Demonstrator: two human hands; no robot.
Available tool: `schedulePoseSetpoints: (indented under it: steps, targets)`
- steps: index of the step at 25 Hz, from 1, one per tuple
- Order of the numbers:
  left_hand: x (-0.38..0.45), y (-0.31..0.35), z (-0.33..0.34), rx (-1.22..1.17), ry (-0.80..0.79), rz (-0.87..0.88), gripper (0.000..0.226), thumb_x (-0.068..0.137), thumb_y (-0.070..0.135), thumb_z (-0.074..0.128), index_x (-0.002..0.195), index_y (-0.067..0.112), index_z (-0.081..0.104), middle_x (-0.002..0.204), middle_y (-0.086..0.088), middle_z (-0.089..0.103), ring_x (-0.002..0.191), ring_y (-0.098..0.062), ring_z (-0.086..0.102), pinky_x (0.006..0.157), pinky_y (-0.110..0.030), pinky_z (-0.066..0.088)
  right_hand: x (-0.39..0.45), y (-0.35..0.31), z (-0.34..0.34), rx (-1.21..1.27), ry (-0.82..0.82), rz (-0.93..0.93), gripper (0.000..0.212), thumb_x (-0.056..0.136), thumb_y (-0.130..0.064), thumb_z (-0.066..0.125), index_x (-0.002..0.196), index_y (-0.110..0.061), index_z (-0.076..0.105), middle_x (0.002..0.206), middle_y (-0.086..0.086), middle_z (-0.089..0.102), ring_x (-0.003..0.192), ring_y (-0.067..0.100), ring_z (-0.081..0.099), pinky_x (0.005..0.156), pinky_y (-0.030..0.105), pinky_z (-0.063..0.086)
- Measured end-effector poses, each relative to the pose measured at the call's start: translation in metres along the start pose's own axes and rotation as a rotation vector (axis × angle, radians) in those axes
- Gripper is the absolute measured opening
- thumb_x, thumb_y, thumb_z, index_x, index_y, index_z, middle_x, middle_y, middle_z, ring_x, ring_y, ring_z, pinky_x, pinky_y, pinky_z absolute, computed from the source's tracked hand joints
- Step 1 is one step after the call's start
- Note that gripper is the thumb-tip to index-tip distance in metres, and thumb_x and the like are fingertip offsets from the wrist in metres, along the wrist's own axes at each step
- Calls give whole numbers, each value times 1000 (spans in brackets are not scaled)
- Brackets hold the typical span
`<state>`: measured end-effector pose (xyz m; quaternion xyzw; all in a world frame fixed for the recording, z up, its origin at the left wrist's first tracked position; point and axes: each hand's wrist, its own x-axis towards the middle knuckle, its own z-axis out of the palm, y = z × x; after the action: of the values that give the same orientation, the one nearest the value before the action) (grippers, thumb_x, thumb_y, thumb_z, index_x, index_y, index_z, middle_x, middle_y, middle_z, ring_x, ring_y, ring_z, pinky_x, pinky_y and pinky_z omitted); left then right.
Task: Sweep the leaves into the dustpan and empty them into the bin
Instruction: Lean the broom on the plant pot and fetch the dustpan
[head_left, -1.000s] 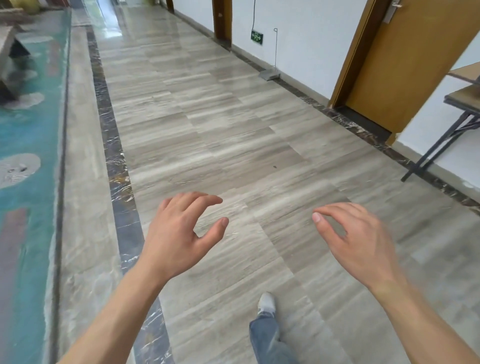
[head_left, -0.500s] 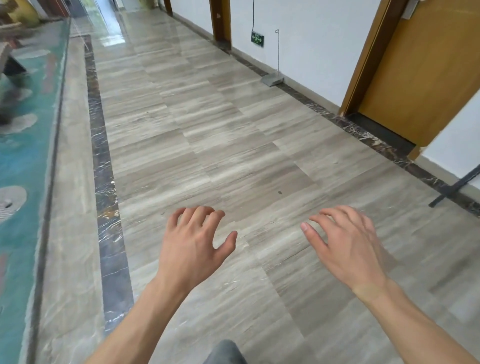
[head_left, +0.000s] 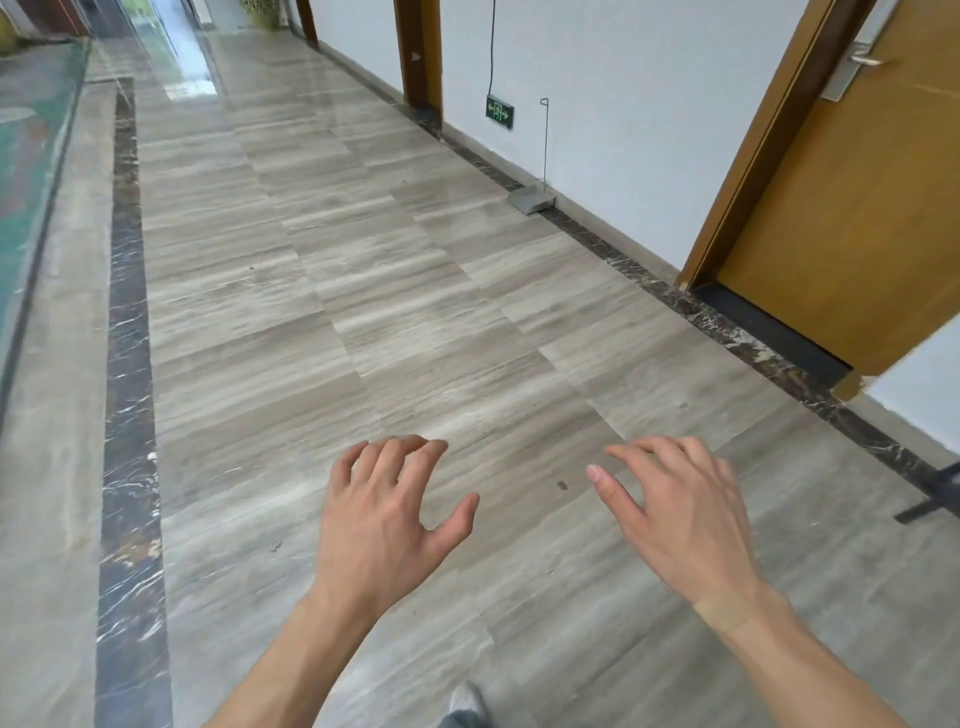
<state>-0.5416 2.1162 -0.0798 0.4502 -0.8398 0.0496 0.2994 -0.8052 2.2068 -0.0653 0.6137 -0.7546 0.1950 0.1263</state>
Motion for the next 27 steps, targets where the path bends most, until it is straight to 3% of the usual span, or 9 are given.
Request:
schedulePoseSetpoints:
  steps: [14,27]
  targets:
    - [340,-97,212,16,-20,16,55,84,63,53,114,20,68,109,2,66,101,-24,62,96,-44,42,352,101,179,68,35,51,47,89,-60,44,107,-28,73,107,-5,70,97,23,57,78,39,41]
    - [626,-150,367,-4,-23,48,56,87,64,50,114,19,68,110,1,67,101,-22,62,95,-41,43,637,191,289,91,13,90,47,90,-60,45,107,-27,72,105,-7,69,96,22,57,75,39,42]
